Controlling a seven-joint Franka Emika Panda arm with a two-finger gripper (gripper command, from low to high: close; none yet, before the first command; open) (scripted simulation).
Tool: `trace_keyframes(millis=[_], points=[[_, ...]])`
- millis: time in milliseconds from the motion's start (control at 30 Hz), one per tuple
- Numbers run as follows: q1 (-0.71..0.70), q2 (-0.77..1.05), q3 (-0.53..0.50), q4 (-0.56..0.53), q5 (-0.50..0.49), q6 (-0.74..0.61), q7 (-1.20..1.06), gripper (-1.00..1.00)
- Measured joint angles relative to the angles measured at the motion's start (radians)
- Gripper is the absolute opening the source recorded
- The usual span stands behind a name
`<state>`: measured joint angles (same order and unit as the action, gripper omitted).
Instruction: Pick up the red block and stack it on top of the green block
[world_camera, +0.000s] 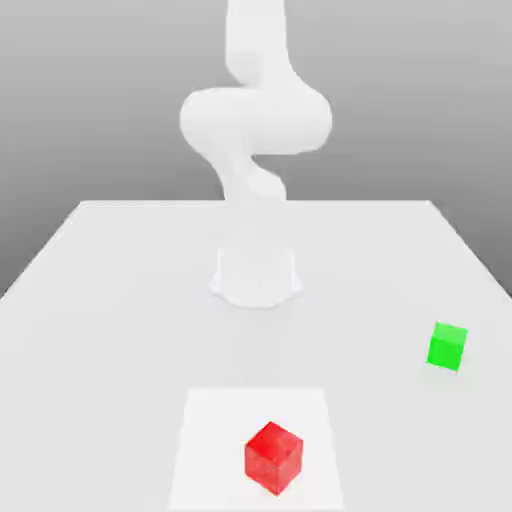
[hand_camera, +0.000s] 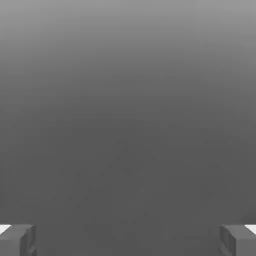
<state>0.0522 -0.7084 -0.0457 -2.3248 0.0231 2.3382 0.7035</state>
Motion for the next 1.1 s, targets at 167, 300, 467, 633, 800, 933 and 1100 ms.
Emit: trace_keyframes(millis=[167, 300, 467, 633, 800, 933, 1100], points=[[0.099, 0.189, -0.085, -0.051, 0.052, 0.078, -0.201, 0.00], [0.159, 0.336, -0.133, -0.090, 0.096, 0.138, -0.360, 0.00], [0.207, 0.520, -0.163, -0.139, 0.144, 0.212, -0.553, 0.00], [0.227, 0.695, -0.164, -0.189, 0.147, 0.291, -0.713, 0.00], [0.225, 0.857, -0.168, -0.235, 0.079, 0.380, -0.810, 0.00], [0.196, 0.997, -0.126, -0.220, 0.130, 0.491, -0.867, 0.00], [0.171, 1.053, -0.096, -0.212, 0.157, 0.536, -0.887, -1.00]])
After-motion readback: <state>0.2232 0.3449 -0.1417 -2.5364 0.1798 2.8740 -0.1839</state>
